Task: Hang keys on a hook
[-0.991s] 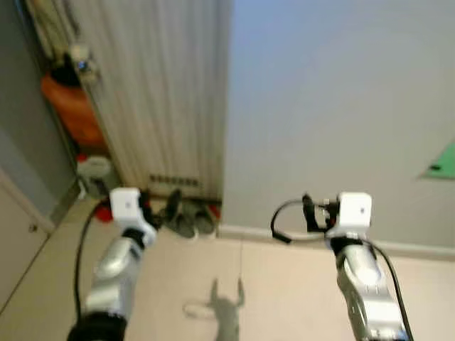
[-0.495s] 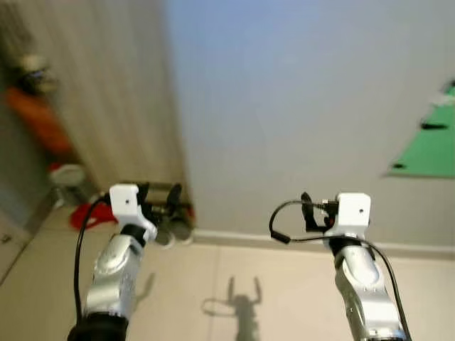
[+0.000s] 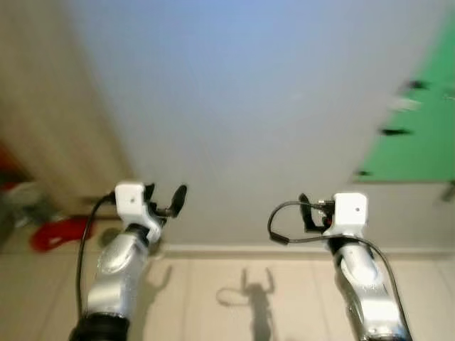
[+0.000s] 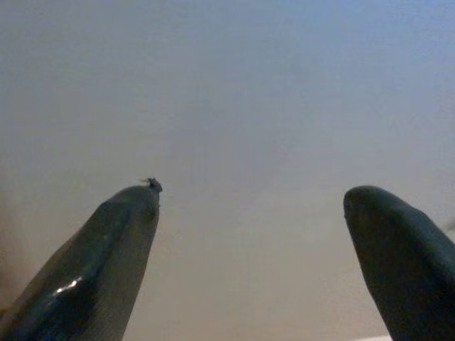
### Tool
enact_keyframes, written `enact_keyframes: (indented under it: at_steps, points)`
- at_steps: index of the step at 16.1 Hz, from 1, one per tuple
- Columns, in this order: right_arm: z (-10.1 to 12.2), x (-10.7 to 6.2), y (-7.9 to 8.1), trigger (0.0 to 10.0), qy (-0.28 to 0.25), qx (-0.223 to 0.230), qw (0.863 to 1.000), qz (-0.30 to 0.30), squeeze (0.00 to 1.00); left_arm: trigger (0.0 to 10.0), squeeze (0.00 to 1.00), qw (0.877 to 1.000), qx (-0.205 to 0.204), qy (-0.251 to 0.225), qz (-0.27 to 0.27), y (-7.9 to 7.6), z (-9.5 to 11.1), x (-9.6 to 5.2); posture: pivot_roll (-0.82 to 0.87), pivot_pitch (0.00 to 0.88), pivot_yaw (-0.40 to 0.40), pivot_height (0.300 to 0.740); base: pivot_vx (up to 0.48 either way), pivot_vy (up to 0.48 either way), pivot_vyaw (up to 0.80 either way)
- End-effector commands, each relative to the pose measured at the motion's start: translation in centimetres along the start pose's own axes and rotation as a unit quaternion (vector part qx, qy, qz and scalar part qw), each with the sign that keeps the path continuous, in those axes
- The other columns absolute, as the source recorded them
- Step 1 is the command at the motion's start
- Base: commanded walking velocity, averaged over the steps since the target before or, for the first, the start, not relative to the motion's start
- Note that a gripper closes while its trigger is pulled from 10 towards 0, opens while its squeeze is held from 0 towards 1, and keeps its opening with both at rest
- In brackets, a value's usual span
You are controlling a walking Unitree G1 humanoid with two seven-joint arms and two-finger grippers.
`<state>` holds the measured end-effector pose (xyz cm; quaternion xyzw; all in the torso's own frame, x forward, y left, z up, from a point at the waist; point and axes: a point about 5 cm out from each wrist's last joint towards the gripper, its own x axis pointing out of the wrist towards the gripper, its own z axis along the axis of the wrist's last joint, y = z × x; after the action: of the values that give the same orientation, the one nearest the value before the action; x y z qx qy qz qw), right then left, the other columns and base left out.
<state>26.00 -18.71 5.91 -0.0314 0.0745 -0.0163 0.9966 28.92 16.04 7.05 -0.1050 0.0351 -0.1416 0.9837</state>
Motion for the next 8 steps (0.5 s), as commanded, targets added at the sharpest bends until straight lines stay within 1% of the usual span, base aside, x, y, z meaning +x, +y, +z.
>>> enact_keyframes:
  at_steps: [1, 2, 4, 6, 8]
  points:
    - [0.08, 0.14, 0.06, 10.0, 0.001, -0.003, 1.0, 0.002, 0.0, 10.0, 0.0, 1.0, 0.012, 0.008, -0.006, 0.18, -0.06, -0.3, -0.05, 0.0, 0.049, 0.727, 0.0, 0.0, 0.0]
    - [0.03, 0.15, 0.03, 10.0, 0.002, -0.011, 1.0, 0.002, 0.0, 10.0, 0.0, 1.0, 0.015, 0.009, -0.007, 0.19, -0.07, -0.29, -0.06, 0.0, 0.05, 0.718, 0.0, 0.0, 0.0]
    - [-0.08, 0.05, -0.19, 10.0, 0.004, -0.015, 1.0, -0.004, 0.0, 10.0, 0.0, 1.0, 0.012, 0.012, -0.006, 0.29, -0.13, -0.29, -0.06, 0.0, 0.052, 0.701, 0.0, 0.0, -0.42]
    - [-0.24, 0.15, -0.46, 10.0, 0.004, -0.011, 1.0, -0.008, 0.0, 10.0, 0.0, 0.999, 0.003, 0.014, -0.029, 0.14, -0.18, -0.08, -0.06, 0.0, 0.055, 0.697, 0.0, 0.0, -0.5]
    - [-0.14, 0.25, -0.61, 10.0, 0.001, -0.01, 1.0, -0.01, 0.0, 10.0, 0.0, 0.999, -0.004, 0.003, -0.045, 0.04, -0.05, 0.11, -0.07, 0.0, 0.057, 0.697, 0.0, -0.459, -0.52]
